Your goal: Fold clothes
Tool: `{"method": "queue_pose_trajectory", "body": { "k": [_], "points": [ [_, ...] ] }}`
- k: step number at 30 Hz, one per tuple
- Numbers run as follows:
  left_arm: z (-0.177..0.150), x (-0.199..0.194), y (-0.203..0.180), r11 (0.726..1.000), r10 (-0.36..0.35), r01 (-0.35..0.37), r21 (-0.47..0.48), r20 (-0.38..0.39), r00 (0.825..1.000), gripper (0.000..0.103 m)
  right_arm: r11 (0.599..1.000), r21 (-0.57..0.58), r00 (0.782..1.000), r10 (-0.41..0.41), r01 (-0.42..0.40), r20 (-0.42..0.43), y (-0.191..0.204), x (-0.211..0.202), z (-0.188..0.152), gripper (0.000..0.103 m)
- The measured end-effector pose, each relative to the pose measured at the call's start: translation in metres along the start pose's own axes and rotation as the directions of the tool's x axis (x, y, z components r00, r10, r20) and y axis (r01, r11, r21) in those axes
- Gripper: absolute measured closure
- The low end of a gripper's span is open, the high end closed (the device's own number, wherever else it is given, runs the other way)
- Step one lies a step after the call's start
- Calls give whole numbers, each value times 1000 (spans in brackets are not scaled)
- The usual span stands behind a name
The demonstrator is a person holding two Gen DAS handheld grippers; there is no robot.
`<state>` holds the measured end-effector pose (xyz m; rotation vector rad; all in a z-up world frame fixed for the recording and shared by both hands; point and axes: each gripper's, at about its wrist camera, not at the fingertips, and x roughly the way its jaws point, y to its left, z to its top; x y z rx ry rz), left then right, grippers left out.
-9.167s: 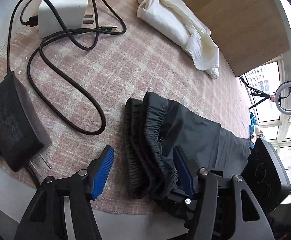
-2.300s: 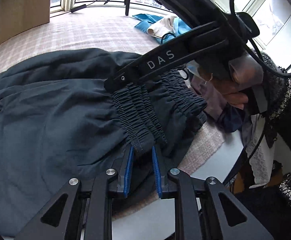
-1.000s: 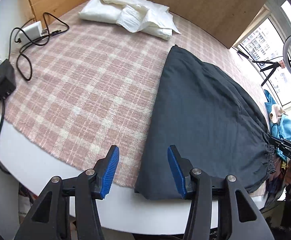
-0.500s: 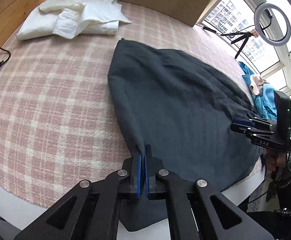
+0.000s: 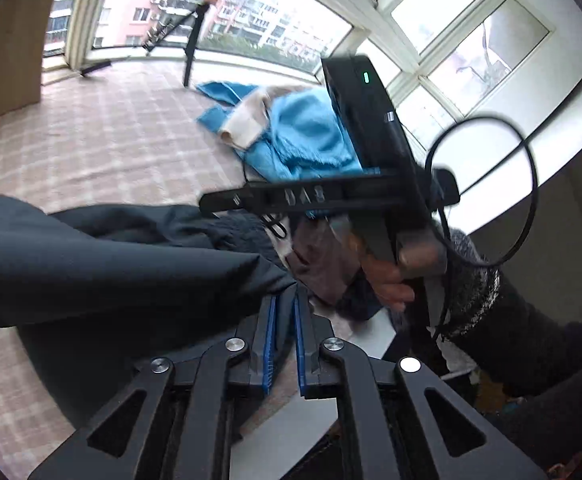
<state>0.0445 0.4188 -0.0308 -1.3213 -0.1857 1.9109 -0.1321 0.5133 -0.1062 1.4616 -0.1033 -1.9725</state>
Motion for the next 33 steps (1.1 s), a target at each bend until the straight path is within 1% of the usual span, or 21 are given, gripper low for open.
{"method": "queue_pose_trajectory", "body": {
  "k": [1,5,7,8,10,12,13,15,16,19,22,24,25,26,27,28,29,30,31,32,33],
  "points": [
    [-8,1,-3,1000,14,-14,3,-9,1000,92,1000,0,1000,7,-7,6,-5,-5,2,69],
    [-42,-1,-9,997,81,-81,-3,-30,996,78,999,-1,999,35,-35,32,-24,-24,9,68],
    [-62,-19,7,988,145,-146,-57,-11,989,78,991,-132,1000,29,-28,8,7,-14,14,66],
    [-70,-26,18,981,170,-169,-92,-3,986,78,979,-206,1000,3,0,14,24,-9,15,64],
    [-84,-34,41,964,214,-210,-161,6,977,78,930,-368,1000,-9,9,2,56,-4,11,63],
    [-93,-32,58,946,249,-244,-213,-2,969,78,857,-516,1000,-10,-2,-20,86,-1,5,61],
    [-98,-29,64,942,253,-248,-225,-7,968,78,823,-567,999,8,-35,-49,96,-2,-3,60],
    [-105,-22,72,936,258,-254,-245,-14,966,78,744,-660,993,38,-102,-112,116,-4,-17,52],
    [-107,-20,73,934,259,-254,-250,-14,966,78,701,-701,989,35,-128,-144,125,-2,-25,50],
    [-113,-13,77,930,262,-256,-264,-11,965,78,579,-806,981,-52,-122,-186,143,17,-40,49],
    [-116,-8,79,925,270,-263,-273,-13,963,78,503,-857,966,-146,-112,-212,147,45,-41,49],
    [-117,-6,81,922,270,-263,-285,-15,963,78,487,-865,951,-191,-125,-245,141,61,-40,49],
    [-117,-6,82,920,271,-264,-290,-16,963,78,472,-874,946,-219,-113,-241,137,66,-41,49],
    [-118,-5,83,919,272,-265,-293,-17,962,78,480,-872,943,-233,-100,-236,131,63,-38,60],
    [-118,-4,84,917,274,-268,-294,-22,961,78,487,-869,941,-246,-87,-232,124,61,-35,100],
    [-118,-2,84,916,278,-274,-292,-29,960,78,495,-866,938,-260,-73,-228,117,58,-32,97],
    [-118,-1,84,916,282,-279,-289,-33,959,78,607,-790,952,-183,-87,-246,95,41,-13,98],
    [-118,0,84,916,284,-282,-286,-35,958,78,707,-699,962,-104,-107,-252,73,23,6,98],
    [-119,0,84,916,286,-284,-284,-35,958,78,808,-589,975,-108,-28,-195,35,9,20,98],
    [-119,0,84,917,285,-283,-282,-36,958,78,887,-459,983,-122,45,-139,-3,-5,35,89],
    [-119,0,83,918,283,-282,-280,-37,958,78,904,-408,976,-187,126,-113,-24,-11,39,83]
  ]
}}
